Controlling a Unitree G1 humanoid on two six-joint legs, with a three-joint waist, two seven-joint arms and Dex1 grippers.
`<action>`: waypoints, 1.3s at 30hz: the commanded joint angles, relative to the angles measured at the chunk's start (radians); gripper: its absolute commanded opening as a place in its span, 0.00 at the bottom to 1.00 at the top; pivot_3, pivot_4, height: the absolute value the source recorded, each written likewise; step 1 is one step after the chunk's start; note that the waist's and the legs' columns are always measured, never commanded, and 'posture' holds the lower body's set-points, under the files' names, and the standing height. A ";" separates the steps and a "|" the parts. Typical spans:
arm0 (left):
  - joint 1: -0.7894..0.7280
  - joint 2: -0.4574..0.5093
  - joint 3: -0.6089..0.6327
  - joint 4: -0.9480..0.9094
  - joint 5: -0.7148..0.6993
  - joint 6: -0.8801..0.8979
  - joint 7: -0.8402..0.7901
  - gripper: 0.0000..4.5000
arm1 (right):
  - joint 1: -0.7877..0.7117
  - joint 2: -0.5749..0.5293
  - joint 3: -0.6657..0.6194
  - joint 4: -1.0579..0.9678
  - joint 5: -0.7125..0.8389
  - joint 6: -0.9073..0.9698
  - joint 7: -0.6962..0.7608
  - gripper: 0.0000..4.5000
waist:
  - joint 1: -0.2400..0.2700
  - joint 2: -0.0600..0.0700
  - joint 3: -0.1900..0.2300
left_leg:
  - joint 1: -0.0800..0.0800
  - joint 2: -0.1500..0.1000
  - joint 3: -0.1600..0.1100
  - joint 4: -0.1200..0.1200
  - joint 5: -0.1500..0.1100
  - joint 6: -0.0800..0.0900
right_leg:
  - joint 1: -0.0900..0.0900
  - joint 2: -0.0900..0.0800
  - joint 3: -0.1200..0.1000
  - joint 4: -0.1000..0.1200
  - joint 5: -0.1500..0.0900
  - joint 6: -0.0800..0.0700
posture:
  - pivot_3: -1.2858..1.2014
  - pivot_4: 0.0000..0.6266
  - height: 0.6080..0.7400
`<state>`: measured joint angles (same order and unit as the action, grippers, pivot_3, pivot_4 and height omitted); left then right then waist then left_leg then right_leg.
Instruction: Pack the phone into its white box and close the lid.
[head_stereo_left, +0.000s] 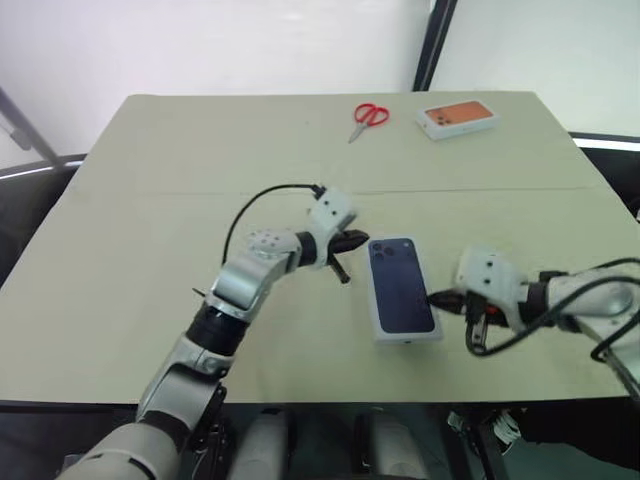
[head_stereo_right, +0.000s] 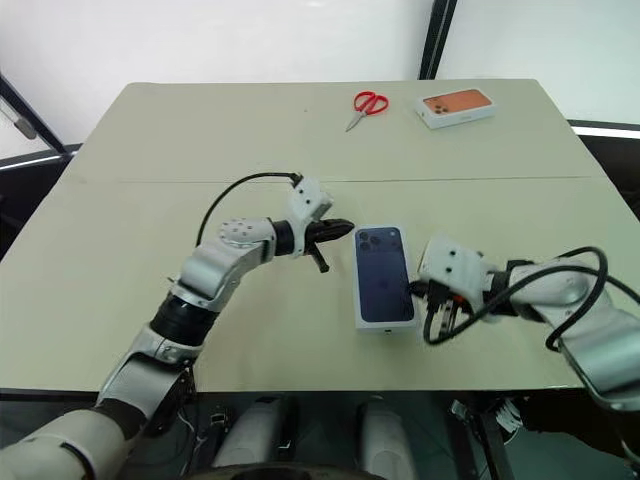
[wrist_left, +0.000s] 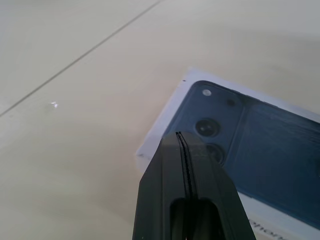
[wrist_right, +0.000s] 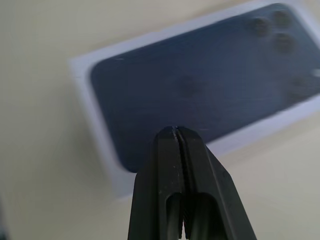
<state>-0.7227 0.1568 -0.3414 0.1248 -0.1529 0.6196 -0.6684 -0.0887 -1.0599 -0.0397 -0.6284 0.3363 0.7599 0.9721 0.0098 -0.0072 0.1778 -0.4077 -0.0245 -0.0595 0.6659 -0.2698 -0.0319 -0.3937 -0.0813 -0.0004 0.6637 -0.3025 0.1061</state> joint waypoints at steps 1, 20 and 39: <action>-0.046 -0.018 -0.041 0.058 0.052 0.006 0.013 0.00 | 0.014 0.001 0.027 -0.036 -0.033 0.017 -0.053 0.01 | 0.000 0.000 0.000 | 0.000 0.000 0.000 0.000 0.000 0.000 | 0.000 0.000 0.000 0.000 0.000 0.000 | 0.52 0.24 1.00; 0.110 0.121 0.193 -0.121 -0.011 -0.077 0.013 0.00 | -0.209 0.234 -0.018 0.196 -0.107 -0.077 -0.328 0.01 | -0.027 -0.005 -0.004 | 0.004 0.004 0.000 -0.003 0.001 -0.001 | 0.001 0.002 0.001 0.002 0.000 0.000 | 0.52 0.24 1.00; 0.530 0.494 0.629 -0.321 -0.187 -0.077 -0.050 0.00 | -0.410 0.401 -0.043 0.480 0.037 -0.155 -0.212 0.01 | -0.021 -0.003 -0.003 | 0.001 0.003 0.000 -0.004 0.001 -0.002 | -0.002 -0.001 0.001 0.001 0.000 0.000 | 0.52 0.24 1.00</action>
<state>-0.1888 0.6302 0.2547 -0.1601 -0.3231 0.5587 -0.7232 -0.4895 -0.6541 -0.0758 -0.1327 0.3671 0.6308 0.7532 -0.0111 -0.0105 0.1748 -0.4071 -0.0215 -0.0599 0.6623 -0.2685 -0.0344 -0.3957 -0.0823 0.0002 0.6647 -0.3026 0.1062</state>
